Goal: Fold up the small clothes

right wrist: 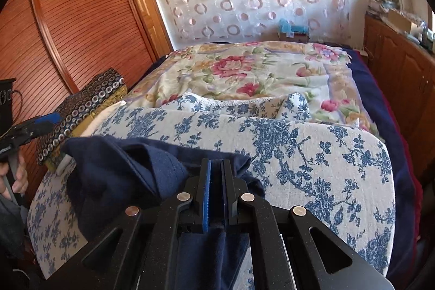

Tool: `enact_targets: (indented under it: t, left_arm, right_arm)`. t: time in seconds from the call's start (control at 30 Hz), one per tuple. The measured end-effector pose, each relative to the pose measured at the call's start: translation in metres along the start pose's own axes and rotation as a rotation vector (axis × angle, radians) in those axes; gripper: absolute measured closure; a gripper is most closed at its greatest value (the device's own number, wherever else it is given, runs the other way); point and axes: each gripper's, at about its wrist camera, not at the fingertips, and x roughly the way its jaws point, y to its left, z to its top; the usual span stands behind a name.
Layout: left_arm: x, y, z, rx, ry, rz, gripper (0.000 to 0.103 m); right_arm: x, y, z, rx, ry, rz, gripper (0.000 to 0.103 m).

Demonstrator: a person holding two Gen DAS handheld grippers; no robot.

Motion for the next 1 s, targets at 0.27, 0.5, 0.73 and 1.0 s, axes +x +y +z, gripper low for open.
enact_targets:
  t: [0.27,0.5,0.73,1.0]
  left_arm:
    - [0.019,-0.011,-0.022,0.033,0.079,-0.027,0.045]
    - [0.048,-0.011,-0.029,0.037,0.148,-0.002,0.045]
    - [0.075,-0.004,-0.015,0.032,0.148,0.041,0.045]
    - [0.088,0.010,-0.007,0.016,0.120,0.135,0.045]
  right_arm:
    - [-0.028,-0.009,0.021,0.009,-0.082,-0.095,0.076]
    - [-0.050,0.008,0.000,-0.107,-0.095,-0.076,0.045]
    - [-0.021,0.008,-0.007,-0.170,-0.010,0.017,0.044]
    - [0.017,-0.021,0.018,-0.096,0.046,0.147,0.098]
